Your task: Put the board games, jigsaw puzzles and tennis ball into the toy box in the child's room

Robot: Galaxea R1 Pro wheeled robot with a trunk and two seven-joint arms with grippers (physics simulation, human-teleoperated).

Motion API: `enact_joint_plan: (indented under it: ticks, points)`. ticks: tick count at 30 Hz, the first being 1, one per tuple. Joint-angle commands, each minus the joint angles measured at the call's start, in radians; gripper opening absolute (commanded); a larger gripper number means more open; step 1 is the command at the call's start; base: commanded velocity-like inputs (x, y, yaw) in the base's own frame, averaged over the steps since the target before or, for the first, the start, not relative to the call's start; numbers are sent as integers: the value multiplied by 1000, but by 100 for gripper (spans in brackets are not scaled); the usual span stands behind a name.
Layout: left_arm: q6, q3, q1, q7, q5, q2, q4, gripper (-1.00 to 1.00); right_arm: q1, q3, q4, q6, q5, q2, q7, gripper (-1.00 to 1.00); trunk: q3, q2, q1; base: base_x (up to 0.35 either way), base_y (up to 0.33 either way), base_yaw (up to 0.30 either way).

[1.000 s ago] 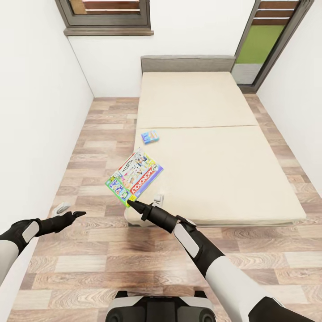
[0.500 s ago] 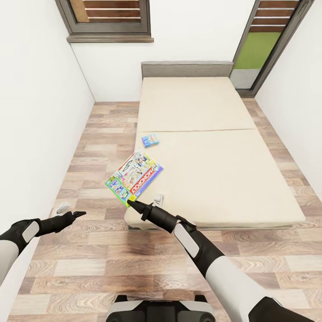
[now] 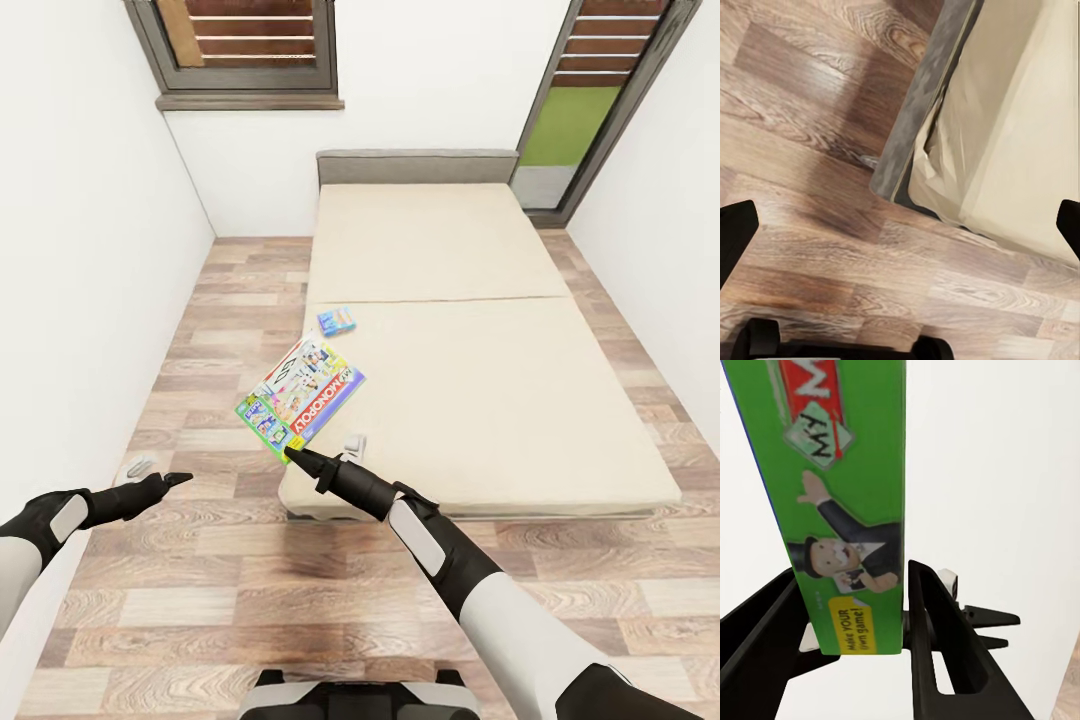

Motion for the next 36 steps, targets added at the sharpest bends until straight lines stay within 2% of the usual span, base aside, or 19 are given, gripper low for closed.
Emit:
enact_joint_plan:
  ticks: [1,36]
  points:
    - [8,0,0,-1,8,1,0,100,-1,1,1,10,-10,0,3,-100,0,-2,1,0,0,0]
    - [8,-1,0,5,5,0,0,100,-1,1,2,10,-10,0,-5,-100,59,-2,1,0,0,0]
